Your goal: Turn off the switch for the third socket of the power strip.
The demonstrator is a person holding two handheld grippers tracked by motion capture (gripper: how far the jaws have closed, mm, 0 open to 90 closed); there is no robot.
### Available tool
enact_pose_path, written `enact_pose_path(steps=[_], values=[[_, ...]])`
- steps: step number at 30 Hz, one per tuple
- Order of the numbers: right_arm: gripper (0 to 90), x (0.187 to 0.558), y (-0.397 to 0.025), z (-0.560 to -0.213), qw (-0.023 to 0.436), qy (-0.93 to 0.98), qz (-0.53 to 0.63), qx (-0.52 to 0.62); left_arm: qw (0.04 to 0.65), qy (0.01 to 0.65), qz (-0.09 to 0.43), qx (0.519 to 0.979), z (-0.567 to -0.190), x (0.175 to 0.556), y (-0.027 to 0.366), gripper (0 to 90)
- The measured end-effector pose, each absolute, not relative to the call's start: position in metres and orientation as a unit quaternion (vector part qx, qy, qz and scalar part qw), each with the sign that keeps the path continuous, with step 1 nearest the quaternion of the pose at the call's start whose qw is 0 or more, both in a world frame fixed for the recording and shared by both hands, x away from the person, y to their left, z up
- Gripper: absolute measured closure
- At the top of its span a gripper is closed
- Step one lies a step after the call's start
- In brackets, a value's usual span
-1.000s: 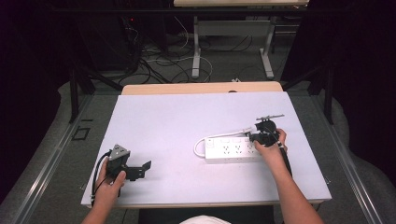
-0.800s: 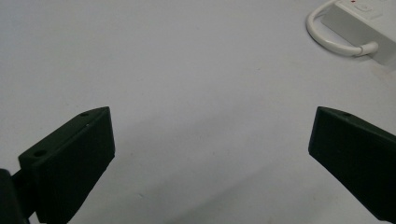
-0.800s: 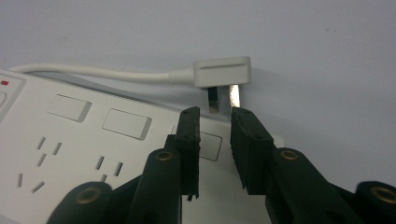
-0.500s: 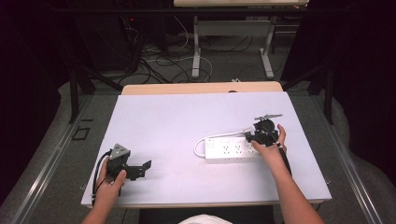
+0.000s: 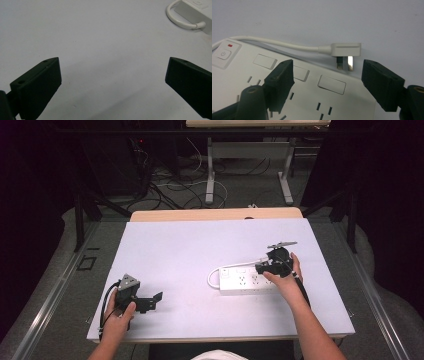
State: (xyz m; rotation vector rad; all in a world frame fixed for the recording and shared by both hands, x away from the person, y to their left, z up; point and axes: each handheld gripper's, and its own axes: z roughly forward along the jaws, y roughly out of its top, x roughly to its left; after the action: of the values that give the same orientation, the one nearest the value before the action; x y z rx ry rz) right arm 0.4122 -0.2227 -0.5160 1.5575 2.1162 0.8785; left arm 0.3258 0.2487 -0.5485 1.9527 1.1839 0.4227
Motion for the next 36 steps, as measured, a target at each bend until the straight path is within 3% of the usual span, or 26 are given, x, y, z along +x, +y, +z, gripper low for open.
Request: enact_pose_path(steps=[5, 10, 19, 36], values=[[14.5, 0.414, -0.223, -0.518, 0.185, 0.755, 0.306, 0.550, 0.403, 0.472, 0.171, 0.765, -0.550, 0.326, 0.248, 0.4], [0.0, 0.413, -0.221, -0.515, 0.191, 0.753, 0.306, 0.550, 0.403, 0.471, 0.173, 0.765, -0.549, 0.325, 0.250, 0.5], [0.0, 0.410, -0.222, -0.503, 0.234, 0.755, 0.294, 0.538, 0.404, 0.467, 0.175, 0.767, -0.548, 0.323, 0.249, 0.5], [0.0, 0.403, -0.220, -0.490, 0.209, 0.769, 0.307, 0.520, 0.407, 0.477, 0.178, 0.758, -0.545, 0.316, 0.255, 0.4]])
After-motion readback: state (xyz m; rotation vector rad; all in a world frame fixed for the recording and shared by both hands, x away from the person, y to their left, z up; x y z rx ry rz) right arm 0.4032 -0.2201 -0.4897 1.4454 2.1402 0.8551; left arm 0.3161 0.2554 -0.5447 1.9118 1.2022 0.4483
